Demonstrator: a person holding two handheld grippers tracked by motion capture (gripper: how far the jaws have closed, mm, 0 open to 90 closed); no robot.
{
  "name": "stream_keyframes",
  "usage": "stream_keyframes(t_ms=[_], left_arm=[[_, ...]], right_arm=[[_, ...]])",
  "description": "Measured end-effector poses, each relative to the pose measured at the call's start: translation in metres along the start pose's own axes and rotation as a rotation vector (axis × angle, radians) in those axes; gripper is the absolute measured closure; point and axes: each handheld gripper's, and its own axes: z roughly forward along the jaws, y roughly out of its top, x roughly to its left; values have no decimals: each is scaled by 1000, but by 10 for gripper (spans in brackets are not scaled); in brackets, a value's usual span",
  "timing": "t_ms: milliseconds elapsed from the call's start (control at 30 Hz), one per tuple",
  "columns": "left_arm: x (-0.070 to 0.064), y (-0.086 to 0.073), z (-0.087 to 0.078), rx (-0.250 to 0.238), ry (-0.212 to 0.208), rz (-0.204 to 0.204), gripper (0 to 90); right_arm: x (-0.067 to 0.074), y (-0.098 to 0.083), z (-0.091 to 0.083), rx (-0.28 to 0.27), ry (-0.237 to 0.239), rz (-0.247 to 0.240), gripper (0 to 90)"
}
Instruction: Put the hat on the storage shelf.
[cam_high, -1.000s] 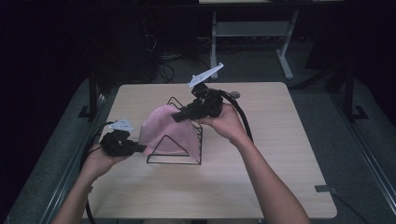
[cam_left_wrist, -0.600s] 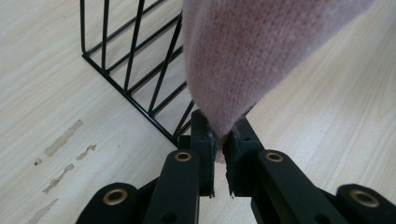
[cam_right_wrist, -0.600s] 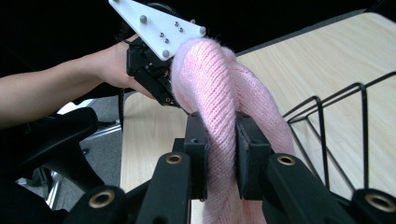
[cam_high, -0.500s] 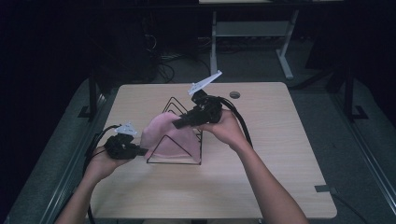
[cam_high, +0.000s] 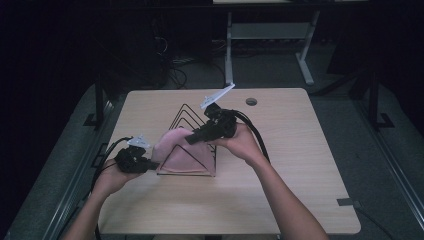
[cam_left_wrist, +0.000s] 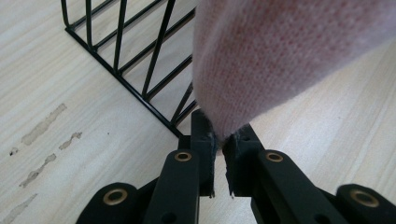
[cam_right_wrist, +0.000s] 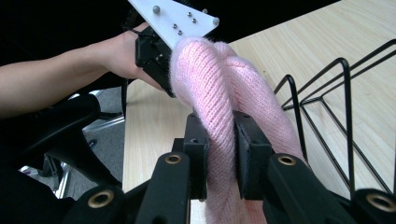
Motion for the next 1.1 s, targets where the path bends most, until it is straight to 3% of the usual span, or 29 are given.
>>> stream_keyframes(t_ms=[333,667,900,1100], left_arm=[[2,-2,4,35,16,5,837],[6,-3,10,71,38,0,841],[8,-7,13,84,31,-3,840],[9,-9,15,86,31,1,839]], right_arm=[[-1,-3,5,10,19,2,713],[1,-6,7,34,6,-14,706],[3,-8,8,44,4,-26,802],[3,-7,13,56,11,-32,821]])
